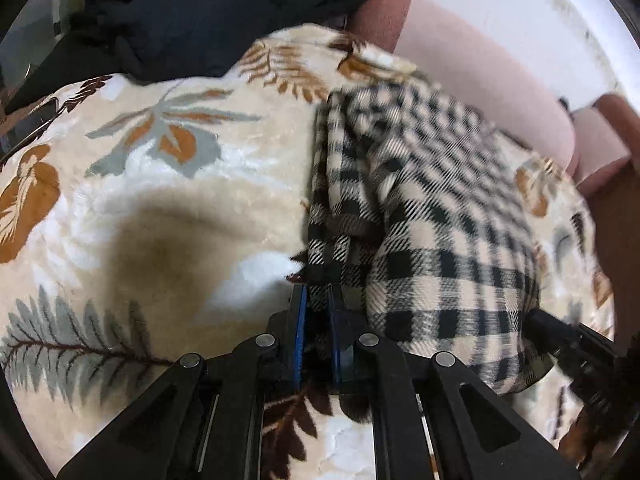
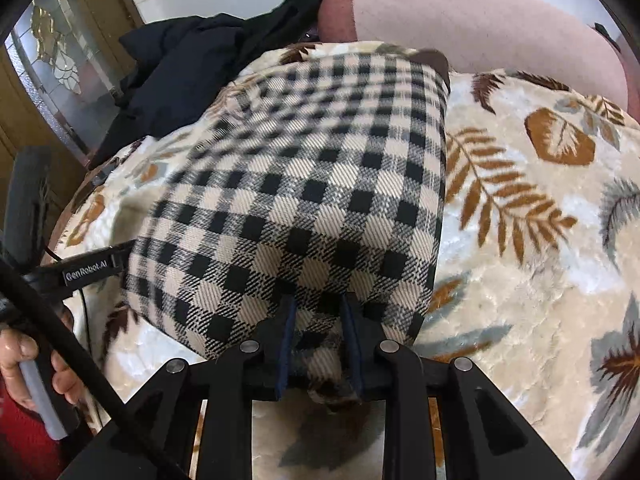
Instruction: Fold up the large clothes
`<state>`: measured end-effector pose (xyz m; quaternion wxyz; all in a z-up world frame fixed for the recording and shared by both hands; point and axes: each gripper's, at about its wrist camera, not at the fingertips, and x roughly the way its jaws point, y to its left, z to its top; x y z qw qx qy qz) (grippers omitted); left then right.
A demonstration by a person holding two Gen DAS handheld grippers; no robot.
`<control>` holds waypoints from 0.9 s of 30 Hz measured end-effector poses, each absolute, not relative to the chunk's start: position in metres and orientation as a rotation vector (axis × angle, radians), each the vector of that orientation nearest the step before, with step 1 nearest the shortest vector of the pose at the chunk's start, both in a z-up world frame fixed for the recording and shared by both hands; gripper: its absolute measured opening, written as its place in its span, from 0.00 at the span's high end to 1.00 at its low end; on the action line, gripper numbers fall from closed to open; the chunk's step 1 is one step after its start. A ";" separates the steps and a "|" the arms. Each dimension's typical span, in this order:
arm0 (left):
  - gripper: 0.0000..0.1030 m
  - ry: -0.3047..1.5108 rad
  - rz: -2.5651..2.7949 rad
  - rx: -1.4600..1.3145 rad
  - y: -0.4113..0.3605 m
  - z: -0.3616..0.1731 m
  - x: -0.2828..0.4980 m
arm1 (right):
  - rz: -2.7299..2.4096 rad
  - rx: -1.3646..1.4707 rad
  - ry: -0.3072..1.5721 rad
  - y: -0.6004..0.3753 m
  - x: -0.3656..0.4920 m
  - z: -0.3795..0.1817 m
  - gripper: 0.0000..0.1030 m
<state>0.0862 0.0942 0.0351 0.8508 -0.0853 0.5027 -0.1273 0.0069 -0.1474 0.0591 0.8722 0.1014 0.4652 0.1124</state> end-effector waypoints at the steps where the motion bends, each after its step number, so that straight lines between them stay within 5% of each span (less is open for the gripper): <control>1: 0.91 1.043 -0.277 -0.198 0.097 0.041 0.083 | 0.239 0.245 0.942 -0.155 0.005 0.066 0.73; 5: 0.86 0.999 -0.302 -0.221 0.101 0.051 0.083 | 0.173 0.354 0.885 -0.196 0.008 0.075 0.35; 8: 0.70 1.018 -0.314 -0.227 0.096 0.046 0.085 | 0.167 0.455 0.929 -0.223 0.026 0.052 0.33; 15: 0.59 1.074 -0.353 -0.243 0.086 0.027 0.099 | 0.287 0.703 0.928 -0.230 0.075 0.001 0.32; 17: 0.59 1.098 -0.364 -0.278 0.085 0.021 0.103 | 0.281 0.782 0.922 -0.233 0.086 -0.012 0.35; 19: 0.63 1.106 -0.384 -0.325 0.084 0.019 0.104 | 0.283 0.853 0.918 -0.240 0.089 -0.018 0.57; 21: 0.80 1.103 -0.415 -0.351 0.077 0.022 0.103 | 0.309 0.869 0.906 -0.247 0.088 -0.012 0.68; 27: 0.87 1.052 -0.495 -0.288 0.032 0.042 0.090 | 0.309 0.834 0.798 -0.279 0.067 0.032 0.72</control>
